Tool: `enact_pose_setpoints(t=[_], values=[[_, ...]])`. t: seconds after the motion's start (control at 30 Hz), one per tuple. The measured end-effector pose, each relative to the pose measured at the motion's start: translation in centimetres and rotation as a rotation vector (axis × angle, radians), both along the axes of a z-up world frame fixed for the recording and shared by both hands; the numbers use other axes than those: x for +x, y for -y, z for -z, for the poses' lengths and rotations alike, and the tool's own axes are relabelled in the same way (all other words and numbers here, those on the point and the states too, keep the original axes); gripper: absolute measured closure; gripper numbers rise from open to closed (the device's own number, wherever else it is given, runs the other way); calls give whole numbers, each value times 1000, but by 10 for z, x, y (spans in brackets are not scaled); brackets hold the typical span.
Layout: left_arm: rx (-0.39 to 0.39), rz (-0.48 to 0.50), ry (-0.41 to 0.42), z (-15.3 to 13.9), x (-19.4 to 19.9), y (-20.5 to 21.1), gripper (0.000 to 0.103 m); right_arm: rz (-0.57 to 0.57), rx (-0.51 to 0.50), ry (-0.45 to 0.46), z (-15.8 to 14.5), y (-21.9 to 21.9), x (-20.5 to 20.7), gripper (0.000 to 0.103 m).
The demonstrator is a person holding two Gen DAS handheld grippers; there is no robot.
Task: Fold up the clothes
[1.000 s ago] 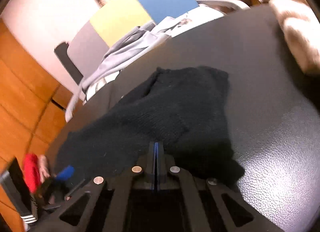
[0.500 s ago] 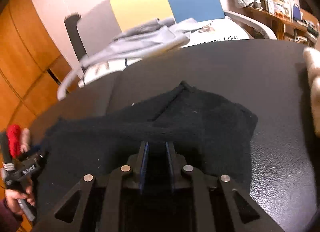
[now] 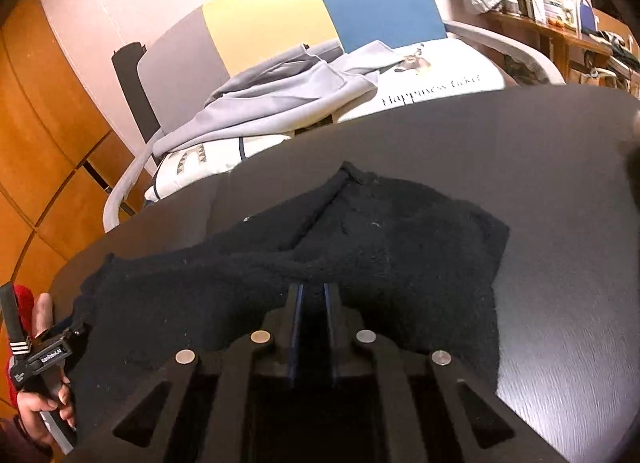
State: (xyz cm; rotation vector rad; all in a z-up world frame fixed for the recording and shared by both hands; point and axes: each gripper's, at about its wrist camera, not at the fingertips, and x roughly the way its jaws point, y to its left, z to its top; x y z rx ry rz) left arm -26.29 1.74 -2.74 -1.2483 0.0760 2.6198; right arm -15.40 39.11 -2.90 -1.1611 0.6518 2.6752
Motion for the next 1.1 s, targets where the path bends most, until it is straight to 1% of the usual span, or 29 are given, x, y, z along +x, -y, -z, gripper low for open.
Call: enact_pose_setpoints(t=[0.1,0.13,0.17,0.2,0.23,0.27,0.3,0.33,0.37,0.4,0.43,0.47,0.53,0.6,0.67,0.73,0.83,0.93,1.0,1.1], values=[[25,-5,17,-2,-11,0,0,-6,36,12,-1,1,-20,94],[38,-6,19,-6,-9,2,2,-8,38,19,-2,1,-24,94],[51,-8,12,-12,-6,6,4,-5,29,21,-5,2,-24,91],[67,-13,-6,-19,0,10,9,4,7,16,-11,3,-20,85],[69,-15,-32,-25,9,14,9,3,-12,3,-16,6,-14,81],[49,-8,-48,-28,17,16,9,-18,-24,-26,-23,13,-7,80],[28,-2,-65,-31,25,18,9,-44,-14,-39,-28,21,-1,80],[-6,4,-71,-31,30,18,9,-74,33,-19,-30,33,3,80],[-60,10,-64,-25,32,17,9,-97,81,4,-29,43,5,80],[-114,17,-57,-20,34,17,8,-109,118,27,-26,51,7,80],[-146,20,-50,-15,36,17,7,-97,132,52,-21,52,8,80],[-131,12,-43,-14,37,22,8,-77,126,72,-16,50,9,81],[-71,-38,-12,-21,41,33,10,-45,68,65,-16,41,16,81],[-16,-51,-1,-31,56,43,10,-33,28,61,-26,37,27,81],[33,-50,-1,-41,74,53,10,-50,-2,38,-38,39,45,81],[70,-42,12,-47,94,63,9,-72,-10,30,-49,42,69,80],[155,-29,77,-45,131,81,9,-83,-42,35,-54,44,116,80],[249,-11,136,-38,171,97,9,-79,-108,40,-50,40,171,79],[295,-3,165,-33,204,106,9,-73,-149,51,-43,32,207,77],[355,13,195,-26,249,120,9,-59,-186,71,-33,20,249,76]])
